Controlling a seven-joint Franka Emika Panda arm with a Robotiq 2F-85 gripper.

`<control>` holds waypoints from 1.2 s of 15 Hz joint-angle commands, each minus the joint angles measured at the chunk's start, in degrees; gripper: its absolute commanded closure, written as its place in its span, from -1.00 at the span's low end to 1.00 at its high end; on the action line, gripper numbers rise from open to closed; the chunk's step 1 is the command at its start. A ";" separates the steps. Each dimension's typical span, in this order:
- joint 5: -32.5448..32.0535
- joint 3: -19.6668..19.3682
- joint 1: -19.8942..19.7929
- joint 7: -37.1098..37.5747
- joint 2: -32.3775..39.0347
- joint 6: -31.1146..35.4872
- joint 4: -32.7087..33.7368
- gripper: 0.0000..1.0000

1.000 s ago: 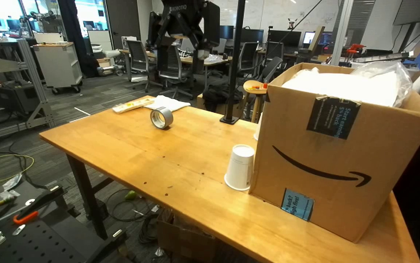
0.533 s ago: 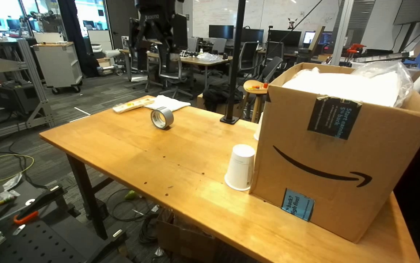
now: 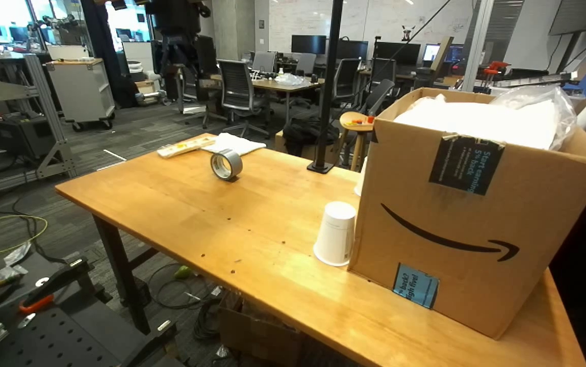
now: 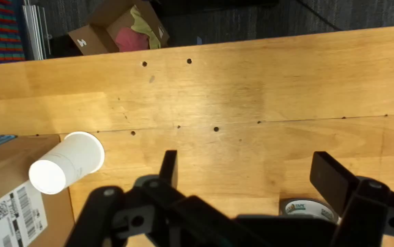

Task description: Roll the tape towards the box

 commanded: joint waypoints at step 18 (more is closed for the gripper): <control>-10.89 0.48 13.04 16.28 41.71 2.51 42.28 -1.00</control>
